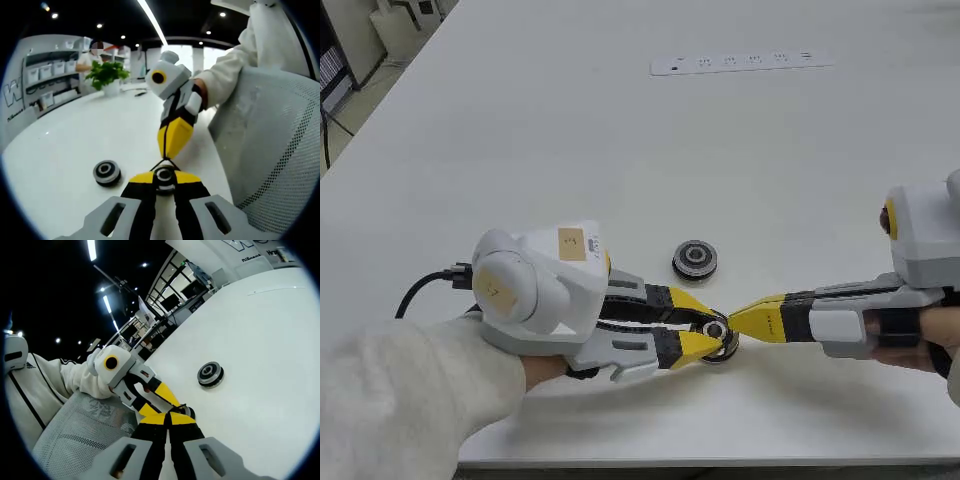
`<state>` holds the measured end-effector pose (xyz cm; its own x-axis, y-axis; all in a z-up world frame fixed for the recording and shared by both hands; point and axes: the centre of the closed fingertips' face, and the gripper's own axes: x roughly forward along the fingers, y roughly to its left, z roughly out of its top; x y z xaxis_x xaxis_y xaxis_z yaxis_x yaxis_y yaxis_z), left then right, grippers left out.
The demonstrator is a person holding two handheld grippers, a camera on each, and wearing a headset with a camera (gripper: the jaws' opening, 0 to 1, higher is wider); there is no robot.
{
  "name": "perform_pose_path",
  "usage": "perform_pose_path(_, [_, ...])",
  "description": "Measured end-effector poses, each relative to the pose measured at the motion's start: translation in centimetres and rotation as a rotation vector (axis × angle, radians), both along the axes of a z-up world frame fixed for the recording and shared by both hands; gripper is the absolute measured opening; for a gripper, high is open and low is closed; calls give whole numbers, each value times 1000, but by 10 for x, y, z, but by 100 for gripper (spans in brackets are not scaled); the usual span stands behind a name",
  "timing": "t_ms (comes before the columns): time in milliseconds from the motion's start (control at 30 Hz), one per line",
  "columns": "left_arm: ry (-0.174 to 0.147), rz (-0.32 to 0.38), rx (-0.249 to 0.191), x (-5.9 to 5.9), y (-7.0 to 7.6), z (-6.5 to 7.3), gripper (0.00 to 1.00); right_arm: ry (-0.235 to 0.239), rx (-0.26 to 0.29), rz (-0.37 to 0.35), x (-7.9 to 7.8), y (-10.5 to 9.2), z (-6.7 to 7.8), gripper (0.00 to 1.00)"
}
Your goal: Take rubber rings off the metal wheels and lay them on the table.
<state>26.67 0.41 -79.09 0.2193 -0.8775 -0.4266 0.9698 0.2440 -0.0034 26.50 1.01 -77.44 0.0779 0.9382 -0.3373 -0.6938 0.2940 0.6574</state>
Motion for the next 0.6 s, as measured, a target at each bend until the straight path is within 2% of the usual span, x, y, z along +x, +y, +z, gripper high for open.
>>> perform_pose_path(267, [3, 2, -3, 0, 0, 1, 14, 13, 20, -12, 1, 0, 2, 0])
perform_pose_path(433, [8, 6, -8, 0, 0, 1, 14, 6, -2, -18, 2, -1, -1, 0])
perform_pose_path(600, [5, 7, 11, -1, 0, 1, 14, 15, -14, -31, 4, -3, -5, 0])
